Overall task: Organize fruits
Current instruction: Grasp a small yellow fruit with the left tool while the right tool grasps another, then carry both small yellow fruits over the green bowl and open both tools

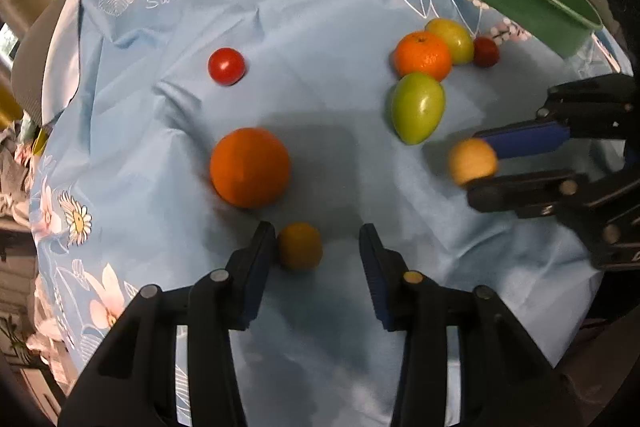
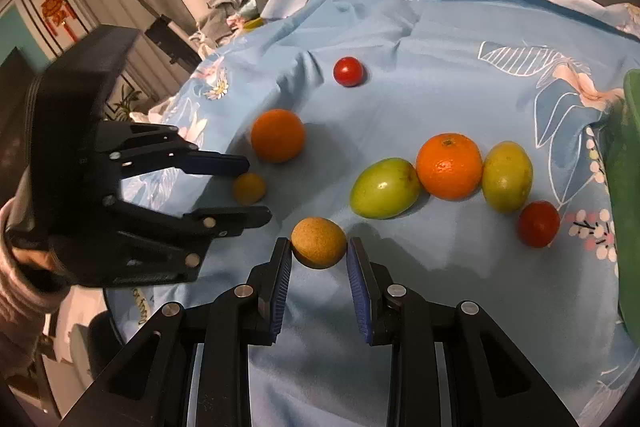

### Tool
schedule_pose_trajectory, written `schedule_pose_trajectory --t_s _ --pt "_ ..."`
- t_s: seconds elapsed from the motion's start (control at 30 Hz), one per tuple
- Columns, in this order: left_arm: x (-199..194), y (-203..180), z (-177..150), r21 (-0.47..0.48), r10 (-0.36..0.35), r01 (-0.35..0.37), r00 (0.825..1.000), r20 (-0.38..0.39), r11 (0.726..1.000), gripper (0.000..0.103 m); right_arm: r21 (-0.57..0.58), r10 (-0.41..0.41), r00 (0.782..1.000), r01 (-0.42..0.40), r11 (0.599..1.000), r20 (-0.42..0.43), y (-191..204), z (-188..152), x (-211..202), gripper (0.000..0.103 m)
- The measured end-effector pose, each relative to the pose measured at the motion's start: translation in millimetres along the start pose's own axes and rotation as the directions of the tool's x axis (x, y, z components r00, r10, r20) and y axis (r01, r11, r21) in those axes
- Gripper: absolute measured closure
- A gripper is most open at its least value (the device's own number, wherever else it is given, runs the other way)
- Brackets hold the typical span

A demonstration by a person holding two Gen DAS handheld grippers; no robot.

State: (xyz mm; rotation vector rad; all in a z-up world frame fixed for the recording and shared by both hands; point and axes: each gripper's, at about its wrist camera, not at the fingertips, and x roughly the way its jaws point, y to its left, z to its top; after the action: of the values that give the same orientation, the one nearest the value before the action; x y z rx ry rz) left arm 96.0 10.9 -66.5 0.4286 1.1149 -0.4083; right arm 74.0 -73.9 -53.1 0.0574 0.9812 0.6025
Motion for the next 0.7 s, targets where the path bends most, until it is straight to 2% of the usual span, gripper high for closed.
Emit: schedule_pose_trajectory --t_s 0.13,0.3,0.47,0.7 --pt "10.0 -0.6 3.3 0.038 -0.002 0.004 0.999 -0.044 0.999 0.071 0.011 0.004 1.0 -0.004 1.0 0.019 -3.9 -3.0 -7.8 0.073" --pt "11.6 10.8 4.9 -0.019 -0.073 0.072 0.996 -0.047 0.997 0.077 0.025 -0.005 0.999 0.004 1.0 0.049 -10.0 -4.4 -20.0 0.072" --pt "10.4 16.0 3.5 -0.078 -0.081 0.079 0.997 -0.019 0.994 0.078 0.053 -0.014 0.997 0.01 0.999 0.07 -18.6 -9.5 -30.5 0.072" --pt "2.3 14.7 4.8 -0.184 -0.143 0.149 0.989 0.043 0.972 0.078 0.072 -0.026 0.996 0.02 0.997 0.082 -22.0 -15.4 -39.5 0.072"
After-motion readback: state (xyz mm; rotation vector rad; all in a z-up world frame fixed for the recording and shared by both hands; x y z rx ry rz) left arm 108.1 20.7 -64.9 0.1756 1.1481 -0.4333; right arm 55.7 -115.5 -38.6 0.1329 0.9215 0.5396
